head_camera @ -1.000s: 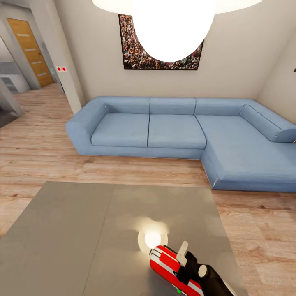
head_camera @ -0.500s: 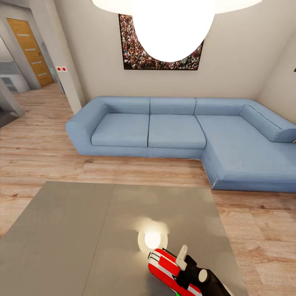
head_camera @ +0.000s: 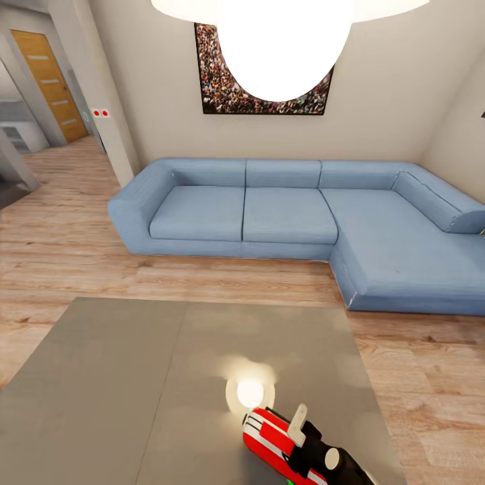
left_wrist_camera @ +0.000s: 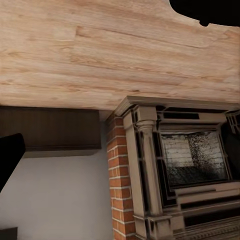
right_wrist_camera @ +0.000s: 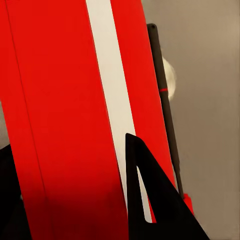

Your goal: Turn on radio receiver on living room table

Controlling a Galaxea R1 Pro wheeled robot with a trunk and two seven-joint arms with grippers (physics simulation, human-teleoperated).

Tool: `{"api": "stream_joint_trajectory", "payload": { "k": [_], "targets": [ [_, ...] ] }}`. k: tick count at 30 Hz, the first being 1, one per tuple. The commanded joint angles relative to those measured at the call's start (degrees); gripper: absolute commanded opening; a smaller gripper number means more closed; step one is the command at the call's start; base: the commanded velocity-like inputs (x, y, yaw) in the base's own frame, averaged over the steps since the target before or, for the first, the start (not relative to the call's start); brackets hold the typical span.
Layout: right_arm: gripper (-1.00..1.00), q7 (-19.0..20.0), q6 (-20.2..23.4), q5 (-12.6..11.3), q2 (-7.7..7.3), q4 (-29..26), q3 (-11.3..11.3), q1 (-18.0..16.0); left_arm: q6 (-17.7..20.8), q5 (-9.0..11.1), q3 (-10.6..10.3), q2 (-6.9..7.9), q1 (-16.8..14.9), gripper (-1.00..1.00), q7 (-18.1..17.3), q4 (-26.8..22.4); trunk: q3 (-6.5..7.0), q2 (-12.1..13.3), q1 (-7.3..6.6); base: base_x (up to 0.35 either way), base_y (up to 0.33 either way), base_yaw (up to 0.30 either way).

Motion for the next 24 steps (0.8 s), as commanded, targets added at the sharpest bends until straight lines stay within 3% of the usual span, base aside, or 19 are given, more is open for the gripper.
{"api": "stream_joint_trajectory", "payload": {
  "k": [1,24],
  "targets": [
    [-1.0,-0.05,-0.01,-0.22,0.0,0.36,-0.02,-0.04,0.0,0.0,0.0,0.0,0.0,1.0,0.0,0.0,0.01,-0.01,0.0,0.0,0.0,0.0],
    [-1.0,-0.15,-2.27,-0.29,0.0,1.7,-0.06,-0.08,-0.09,0.0,0.0,0.0,0.0,1.0,0.0,0.0,0.01,-0.01,0.0,0.0,0.0,0.0]
  ]
}}
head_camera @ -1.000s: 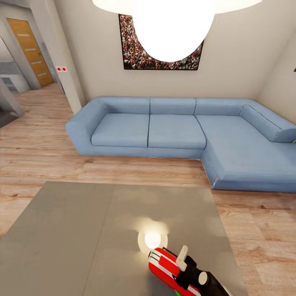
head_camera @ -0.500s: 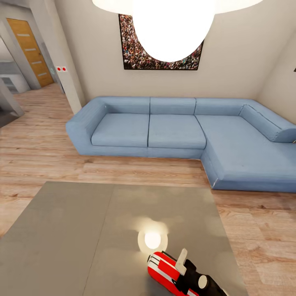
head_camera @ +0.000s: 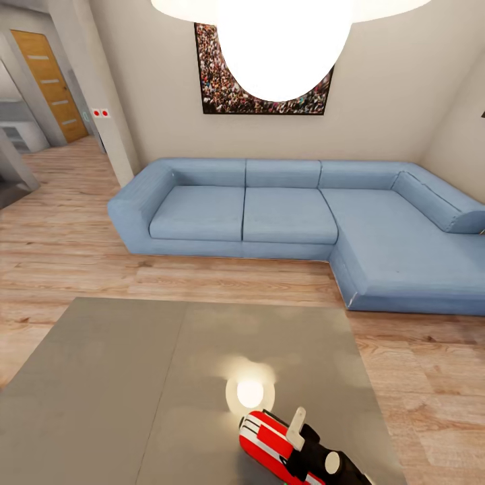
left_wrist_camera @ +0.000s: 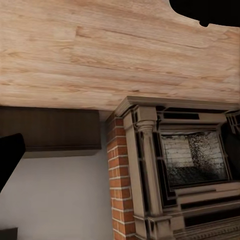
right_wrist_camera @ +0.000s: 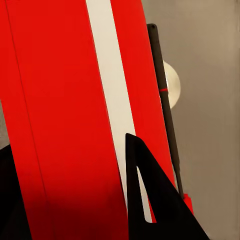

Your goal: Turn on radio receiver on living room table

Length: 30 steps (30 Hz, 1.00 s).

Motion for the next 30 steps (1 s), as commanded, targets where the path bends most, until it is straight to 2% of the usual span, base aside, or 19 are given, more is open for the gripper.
{"api": "stream_joint_trajectory", "payload": {
  "k": [1,30],
  "targets": [
    [-1.0,0.0,-0.03,-0.09,0.0,-0.03,0.01,0.0,0.0,0.0,0.0,0.0,0.0,1.0,0.0,0.0,0.0,0.0,0.0,0.0,0.0,0.0],
    [-1.0,0.0,-0.08,-0.01,0.35,-0.05,0.03,-0.03,0.0,0.0,0.09,0.0,0.0,1.0,0.0,-0.09,0.0,0.0,0.0,0.0,0.0,0.0]
  ]
}}
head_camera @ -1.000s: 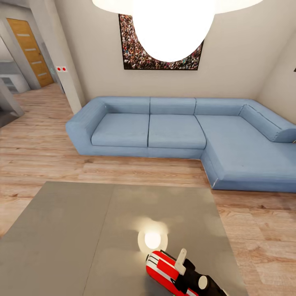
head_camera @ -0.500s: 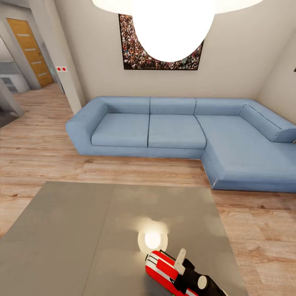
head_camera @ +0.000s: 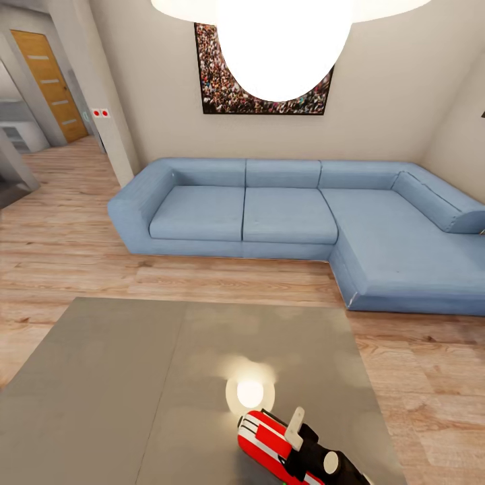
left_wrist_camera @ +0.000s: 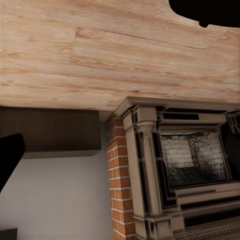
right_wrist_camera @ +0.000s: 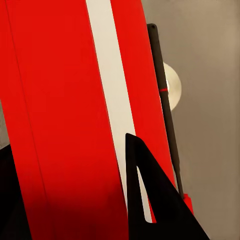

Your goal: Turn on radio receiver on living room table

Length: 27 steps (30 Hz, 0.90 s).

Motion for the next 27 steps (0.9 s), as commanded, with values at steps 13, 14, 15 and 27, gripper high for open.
{"api": "stream_joint_trajectory", "payload": {
  "k": [13,14,15,27],
  "targets": [
    [1.0,0.0,-0.09,0.05,-0.01,0.06,0.1,0.0,0.0,0.0,0.0,0.0,0.0,1.0,0.0,0.0,0.0,0.0,0.0,0.0,0.0,0.0],
    [1.0,0.0,-0.09,0.09,0.0,0.06,0.13,0.0,0.0,0.0,0.0,0.0,0.0,1.0,0.0,0.0,0.0,0.0,0.0,0.0,0.0,0.0],
    [1.0,0.0,-0.1,0.11,0.0,0.07,0.14,0.0,0.0,0.0,0.0,0.0,0.0,1.0,0.0,0.0,0.0,0.0,0.0,0.0,0.0,0.0],
    [1.0,0.0,-0.09,0.16,0.13,0.02,0.21,0.01,0.0,0.0,0.0,0.08,0.0,1.0,0.0,0.0,0.0,0.0,0.0,0.0,0.0,0.0]
  ]
}}
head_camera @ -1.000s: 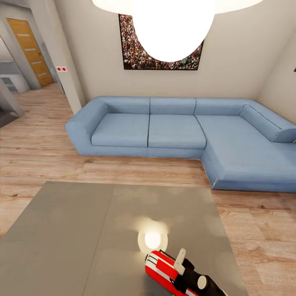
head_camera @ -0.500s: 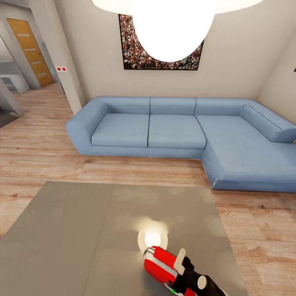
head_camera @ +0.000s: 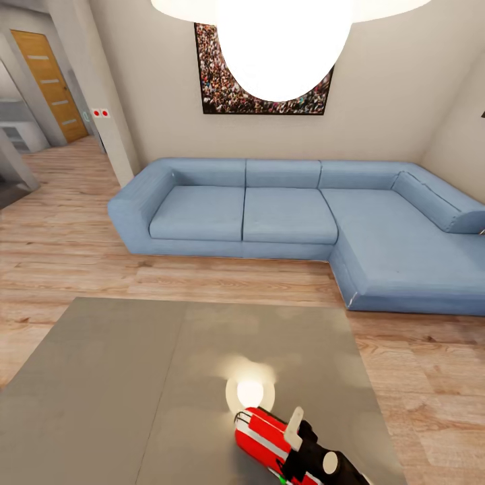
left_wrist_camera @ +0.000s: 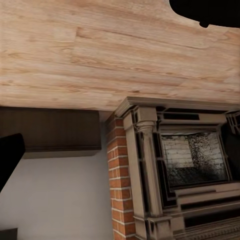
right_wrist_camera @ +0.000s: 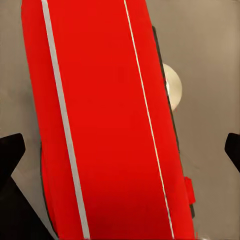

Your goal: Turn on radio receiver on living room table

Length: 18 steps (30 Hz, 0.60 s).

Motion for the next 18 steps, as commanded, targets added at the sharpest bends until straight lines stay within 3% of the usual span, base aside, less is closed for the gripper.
{"api": "stream_joint_trajectory", "payload": {
  "k": [1,18],
  "targets": [
    [1.0,0.0,0.0,0.0,0.02,0.0,0.01,-0.01,0.0,0.0,0.0,0.0,0.0,1.0,0.0,0.0,0.0,0.0,0.0,0.0,0.0,0.0],
    [1.0,0.36,0.1,-0.05,0.27,-2.11,0.04,0.02,0.0,-0.07,0.0,0.01,0.0,1.0,0.0,-0.13,0.0,0.0,0.0,0.0,0.0,0.0]
  ]
}}
